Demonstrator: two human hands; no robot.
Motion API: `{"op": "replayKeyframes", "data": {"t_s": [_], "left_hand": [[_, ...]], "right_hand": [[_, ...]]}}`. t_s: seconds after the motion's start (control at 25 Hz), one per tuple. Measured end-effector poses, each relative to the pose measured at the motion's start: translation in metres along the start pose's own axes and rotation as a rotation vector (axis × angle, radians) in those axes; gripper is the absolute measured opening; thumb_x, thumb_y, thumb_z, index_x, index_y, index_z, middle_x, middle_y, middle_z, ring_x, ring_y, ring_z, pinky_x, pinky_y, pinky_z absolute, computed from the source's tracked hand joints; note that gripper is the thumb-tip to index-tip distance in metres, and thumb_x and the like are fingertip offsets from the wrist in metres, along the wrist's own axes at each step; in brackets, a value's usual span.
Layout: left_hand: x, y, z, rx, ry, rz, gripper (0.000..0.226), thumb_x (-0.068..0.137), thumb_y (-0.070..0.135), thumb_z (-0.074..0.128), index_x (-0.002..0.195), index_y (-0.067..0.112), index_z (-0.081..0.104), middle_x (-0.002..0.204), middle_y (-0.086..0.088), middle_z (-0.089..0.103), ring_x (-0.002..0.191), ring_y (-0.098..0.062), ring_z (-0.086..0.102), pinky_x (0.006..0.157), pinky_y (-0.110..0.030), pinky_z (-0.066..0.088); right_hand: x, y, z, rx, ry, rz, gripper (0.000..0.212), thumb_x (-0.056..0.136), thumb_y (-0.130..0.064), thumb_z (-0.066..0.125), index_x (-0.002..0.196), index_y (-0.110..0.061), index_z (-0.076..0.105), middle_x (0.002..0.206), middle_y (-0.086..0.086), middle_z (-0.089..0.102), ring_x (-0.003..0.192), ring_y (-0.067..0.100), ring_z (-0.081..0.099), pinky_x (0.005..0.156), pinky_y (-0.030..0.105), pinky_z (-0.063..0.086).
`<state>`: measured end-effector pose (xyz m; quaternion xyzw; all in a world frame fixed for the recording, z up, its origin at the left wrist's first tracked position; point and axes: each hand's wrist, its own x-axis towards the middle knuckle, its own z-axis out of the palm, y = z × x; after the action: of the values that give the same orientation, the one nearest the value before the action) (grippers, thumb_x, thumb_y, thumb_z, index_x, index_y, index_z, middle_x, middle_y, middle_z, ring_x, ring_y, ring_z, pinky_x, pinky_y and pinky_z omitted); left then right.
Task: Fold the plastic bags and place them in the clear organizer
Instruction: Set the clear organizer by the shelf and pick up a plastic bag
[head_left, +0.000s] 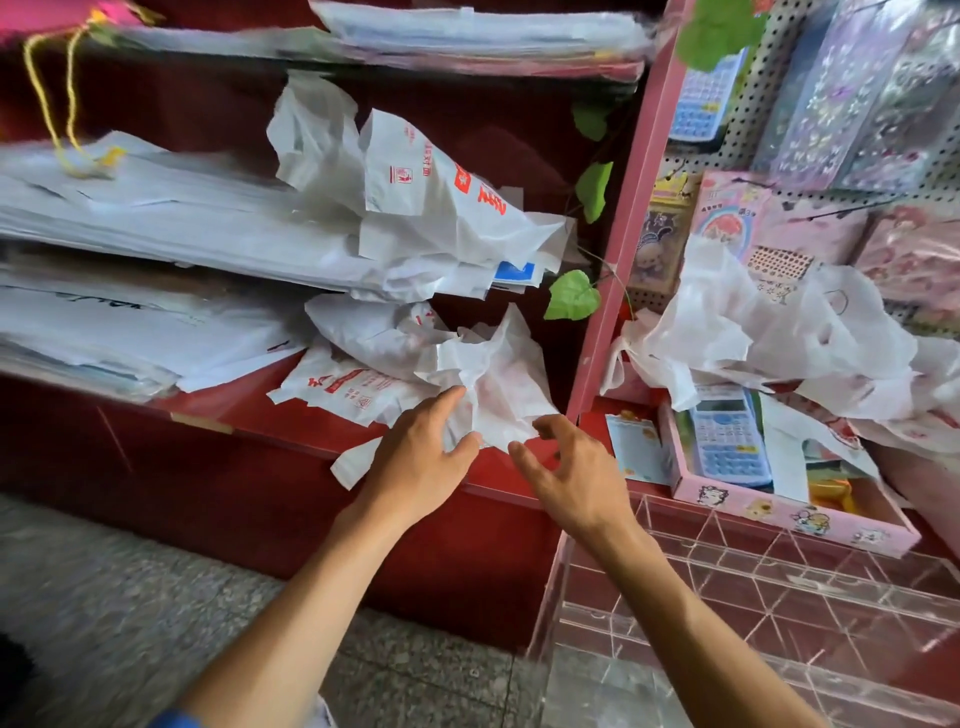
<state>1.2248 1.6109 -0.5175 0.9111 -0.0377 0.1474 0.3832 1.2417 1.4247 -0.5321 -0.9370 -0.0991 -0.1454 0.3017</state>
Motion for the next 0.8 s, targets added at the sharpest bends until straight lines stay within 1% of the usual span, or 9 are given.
{"op": "replayKeyframes", "data": {"t_s": [0.16, 0.28, 0.32, 0.4, 0.48, 0.56, 0.64, 0.72, 0.8], "left_hand": [[0.023, -0.009, 0.021, 0.032, 0.007, -0.057, 0.057, 0.095, 0.037, 0.058, 0.149, 0.028, 0.039, 0.144, 0.006, 0.050, 0.133, -0.015, 0.043, 0.103, -0.029, 0.035], [0.036, -0.020, 0.032, 0.050, -0.011, -0.093, 0.060, 0.096, 0.037, 0.057, 0.151, 0.030, 0.035, 0.147, 0.007, 0.048, 0.136, -0.015, 0.041, 0.107, -0.032, 0.036], [0.038, -0.022, 0.034, 0.088, -0.029, -0.091, 0.060, 0.096, 0.037, 0.056, 0.151, 0.029, 0.034, 0.148, 0.006, 0.047, 0.137, -0.016, 0.041, 0.108, -0.033, 0.036], [0.041, -0.023, 0.036, 0.190, -0.050, -0.074, 0.061, 0.096, 0.037, 0.055, 0.151, 0.028, 0.032, 0.149, 0.004, 0.046, 0.136, -0.019, 0.041, 0.107, -0.033, 0.036], [0.042, -0.021, 0.038, 0.235, -0.054, -0.065, 0.059, 0.097, 0.035, 0.056, 0.150, 0.027, 0.034, 0.146, 0.001, 0.049, 0.134, -0.021, 0.043, 0.104, -0.034, 0.038], [0.043, -0.019, 0.040, 0.251, -0.075, -0.067, 0.056, 0.097, 0.036, 0.055, 0.148, 0.026, 0.036, 0.144, -0.001, 0.050, 0.133, -0.023, 0.044, 0.104, -0.037, 0.040], [0.042, -0.018, 0.042, 0.263, -0.090, -0.063, 0.054, 0.096, 0.037, 0.056, 0.146, 0.025, 0.037, 0.142, -0.001, 0.051, 0.131, -0.023, 0.045, 0.103, -0.039, 0.041], [0.043, -0.016, 0.044, 0.258, -0.083, -0.065, 0.055, 0.096, 0.037, 0.057, 0.145, 0.025, 0.038, 0.142, -0.001, 0.051, 0.131, -0.023, 0.045, 0.102, -0.038, 0.041], [0.043, -0.012, 0.045, 0.249, -0.062, -0.062, 0.057, 0.095, 0.037, 0.057, 0.147, 0.024, 0.037, 0.146, 0.000, 0.048, 0.134, -0.022, 0.042, 0.104, -0.036, 0.039]], "right_hand": [[0.030, 0.015, 0.014, -0.029, -0.028, -0.009, 0.043, 0.090, -0.046, 0.059, 0.125, -0.021, 0.058, 0.121, -0.002, 0.066, 0.100, 0.021, 0.064, 0.078, 0.034, 0.048], [0.053, 0.028, 0.025, -0.068, -0.034, -0.055, 0.038, 0.091, -0.040, 0.058, 0.124, -0.021, 0.061, 0.130, -0.001, 0.061, 0.114, 0.023, 0.059, 0.084, 0.035, 0.049], [0.060, 0.032, 0.029, -0.109, -0.055, -0.072, 0.038, 0.090, -0.040, 0.057, 0.123, -0.022, 0.062, 0.138, -0.001, 0.055, 0.121, 0.024, 0.053, 0.090, 0.038, 0.048], [0.073, 0.042, 0.037, -0.255, -0.152, -0.102, 0.040, 0.090, -0.042, 0.056, 0.126, -0.025, 0.061, 0.153, -0.002, 0.035, 0.138, 0.025, 0.034, 0.105, 0.044, 0.038], [0.084, 0.052, 0.045, -0.346, -0.253, -0.115, 0.047, 0.091, -0.042, 0.054, 0.135, -0.024, 0.055, 0.159, -0.005, 0.020, 0.147, 0.026, 0.015, 0.112, 0.048, 0.028], [0.088, 0.062, 0.051, -0.331, -0.314, -0.113, 0.056, 0.093, -0.040, 0.052, 0.145, -0.020, 0.043, 0.161, -0.007, 0.019, 0.150, 0.026, 0.007, 0.117, 0.047, 0.022], [0.083, 0.070, 0.054, -0.285, -0.329, -0.122, 0.064, 0.094, -0.041, 0.051, 0.151, -0.017, 0.033, 0.160, -0.007, 0.022, 0.151, 0.027, 0.006, 0.119, 0.043, 0.018], [0.072, 0.076, 0.055, -0.250, -0.317, -0.136, 0.066, 0.094, -0.043, 0.051, 0.152, -0.017, 0.032, 0.161, -0.007, 0.022, 0.151, 0.026, 0.008, 0.119, 0.041, 0.017], [0.065, 0.079, 0.054, -0.241, -0.308, -0.147, 0.061, 0.093, -0.045, 0.053, 0.147, -0.021, 0.039, 0.163, -0.006, 0.016, 0.151, 0.026, 0.004, 0.120, 0.043, 0.017]]}}
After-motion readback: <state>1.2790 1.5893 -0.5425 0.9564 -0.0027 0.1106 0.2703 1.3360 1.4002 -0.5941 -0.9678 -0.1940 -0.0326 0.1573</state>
